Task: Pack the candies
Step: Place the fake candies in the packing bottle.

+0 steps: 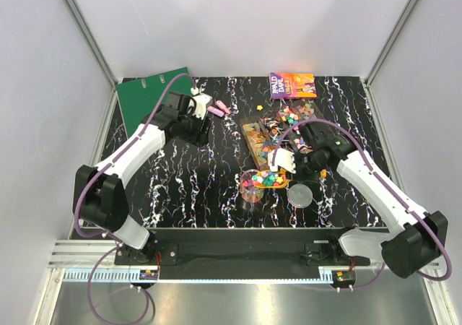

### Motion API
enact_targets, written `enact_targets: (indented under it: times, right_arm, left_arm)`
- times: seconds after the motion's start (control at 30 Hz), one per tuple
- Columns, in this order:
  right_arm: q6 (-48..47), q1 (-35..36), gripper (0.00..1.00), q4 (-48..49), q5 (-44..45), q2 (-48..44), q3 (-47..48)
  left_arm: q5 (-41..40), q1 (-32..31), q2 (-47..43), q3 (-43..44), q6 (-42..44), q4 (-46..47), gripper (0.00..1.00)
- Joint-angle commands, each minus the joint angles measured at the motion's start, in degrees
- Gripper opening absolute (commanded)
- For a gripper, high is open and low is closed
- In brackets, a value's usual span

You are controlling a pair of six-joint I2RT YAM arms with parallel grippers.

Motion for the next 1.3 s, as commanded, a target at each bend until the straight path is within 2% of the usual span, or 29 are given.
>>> enact_targets:
  times: [0.0, 0.13, 0.5, 0.9, 1.27]
  right_arm:
    - [3.58, 4.58, 0.0, -4.17, 7.96, 2.79, 5.06]
    - [5.7, 6.96, 0.0, -7.86, 11.41, 7.36, 7.88]
    - [6.23, 7.14, 0.0, -7.34, 12.82, 7.36, 6.74]
    - [6.23, 8.98, 0.0, -10.76, 18.0, 9.82, 12.28]
    - [10.09, 15.13, 0.0, -14.97, 23.71, 13.25, 17.02]
  left_arm:
    - [1.55, 0.29, -2.72, -0.88, -1.24, 3.33, 0.6]
    - [1.72, 0.3, -3.78, -1.67, -1.41, 4.03, 0.61]
    - [1.46, 0.3, -6.68, -3.96, -1.59, 4.73, 0.61]
    - [1.28, 0.3, -6.42, -3.69, -1.94, 5.35, 0.61]
    - [1.63, 0.38, -6.59, -3.96, -2.2, 5.88, 0.61]
